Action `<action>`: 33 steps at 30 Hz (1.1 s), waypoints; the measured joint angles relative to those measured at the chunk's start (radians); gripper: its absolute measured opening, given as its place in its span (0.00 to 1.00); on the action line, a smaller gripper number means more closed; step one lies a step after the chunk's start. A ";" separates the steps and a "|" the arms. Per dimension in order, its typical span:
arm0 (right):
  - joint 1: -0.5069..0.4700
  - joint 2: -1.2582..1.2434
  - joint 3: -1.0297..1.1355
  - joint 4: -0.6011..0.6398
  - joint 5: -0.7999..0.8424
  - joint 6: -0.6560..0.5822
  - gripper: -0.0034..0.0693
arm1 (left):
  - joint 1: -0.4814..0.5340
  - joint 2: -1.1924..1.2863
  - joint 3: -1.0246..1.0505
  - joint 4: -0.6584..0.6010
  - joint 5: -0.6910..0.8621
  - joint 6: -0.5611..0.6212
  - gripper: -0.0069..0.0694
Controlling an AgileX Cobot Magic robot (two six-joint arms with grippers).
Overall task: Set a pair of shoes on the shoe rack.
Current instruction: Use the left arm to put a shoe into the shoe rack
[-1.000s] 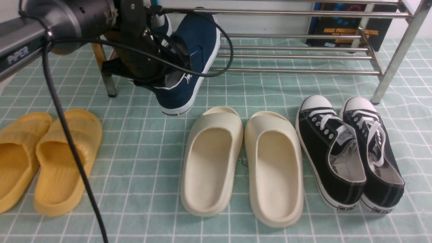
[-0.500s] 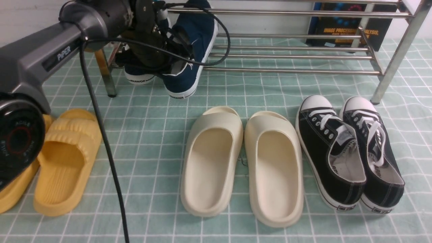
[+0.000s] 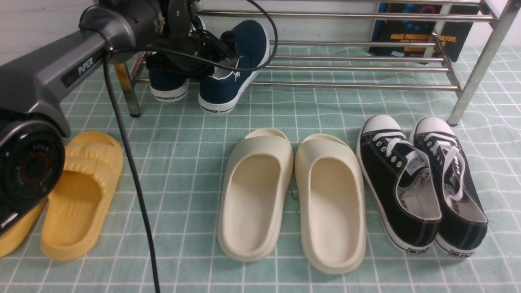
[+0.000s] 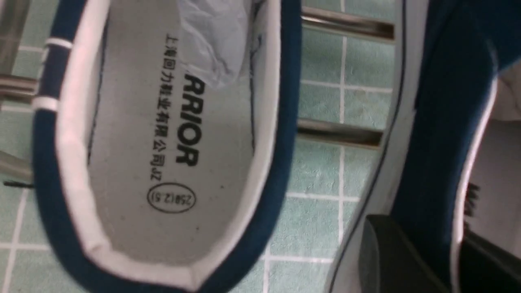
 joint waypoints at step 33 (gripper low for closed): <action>0.000 0.000 0.000 0.000 0.000 0.000 0.39 | -0.181 0.015 -0.003 -0.130 0.296 0.244 0.07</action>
